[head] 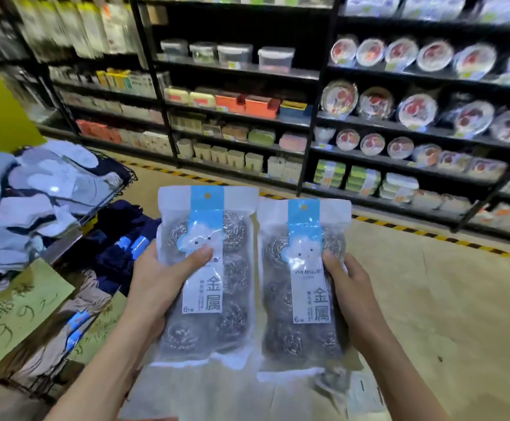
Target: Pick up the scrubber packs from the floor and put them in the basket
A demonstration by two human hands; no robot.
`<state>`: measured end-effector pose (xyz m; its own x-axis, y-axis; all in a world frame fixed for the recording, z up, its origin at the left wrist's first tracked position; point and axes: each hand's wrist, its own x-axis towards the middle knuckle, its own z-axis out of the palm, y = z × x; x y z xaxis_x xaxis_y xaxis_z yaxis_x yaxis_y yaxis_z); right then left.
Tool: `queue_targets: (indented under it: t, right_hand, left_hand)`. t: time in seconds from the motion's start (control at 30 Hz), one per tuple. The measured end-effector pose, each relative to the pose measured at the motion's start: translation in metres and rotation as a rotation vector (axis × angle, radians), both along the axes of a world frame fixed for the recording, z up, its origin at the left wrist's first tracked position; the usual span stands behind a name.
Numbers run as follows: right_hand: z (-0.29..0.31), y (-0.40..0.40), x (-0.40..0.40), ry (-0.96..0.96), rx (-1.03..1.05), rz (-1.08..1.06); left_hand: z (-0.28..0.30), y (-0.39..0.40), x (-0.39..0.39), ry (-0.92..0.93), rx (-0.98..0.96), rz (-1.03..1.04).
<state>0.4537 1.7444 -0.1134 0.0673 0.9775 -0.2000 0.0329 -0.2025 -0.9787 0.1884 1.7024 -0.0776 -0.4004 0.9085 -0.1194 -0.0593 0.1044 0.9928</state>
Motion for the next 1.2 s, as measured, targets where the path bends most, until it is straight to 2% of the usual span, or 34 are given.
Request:
queue_targets:
  t: [0.2, 0.37, 0.7, 0.93, 1.2]
  right_hand:
    - [0.056, -0.027, 0.03, 0.055, 0.112, -0.194]
    - [0.081, -0.08, 0.049, 0.013, 0.155, -0.379]
    - [0.1, -0.272, 0.073, -0.062, 0.126, -0.877]
    - [0.096, -0.5, 0.076, -0.127, 0.115, -1.361]
    - [0.081, -0.814, 0.011, -0.181, 0.131, -1.948]
  left_hand:
    - [0.046, 0.011, 0.037, -0.025, 0.077, -0.166]
    - [0.062, 0.004, 0.056, -0.06, 0.129, -0.393]
    - [0.067, -0.059, 0.135, -0.139, 0.103, -0.876]
    - [0.06, -0.216, 0.247, -0.127, 0.082, -1.334]
    - [0.054, -0.516, 0.318, -0.195, 0.069, -1.885]
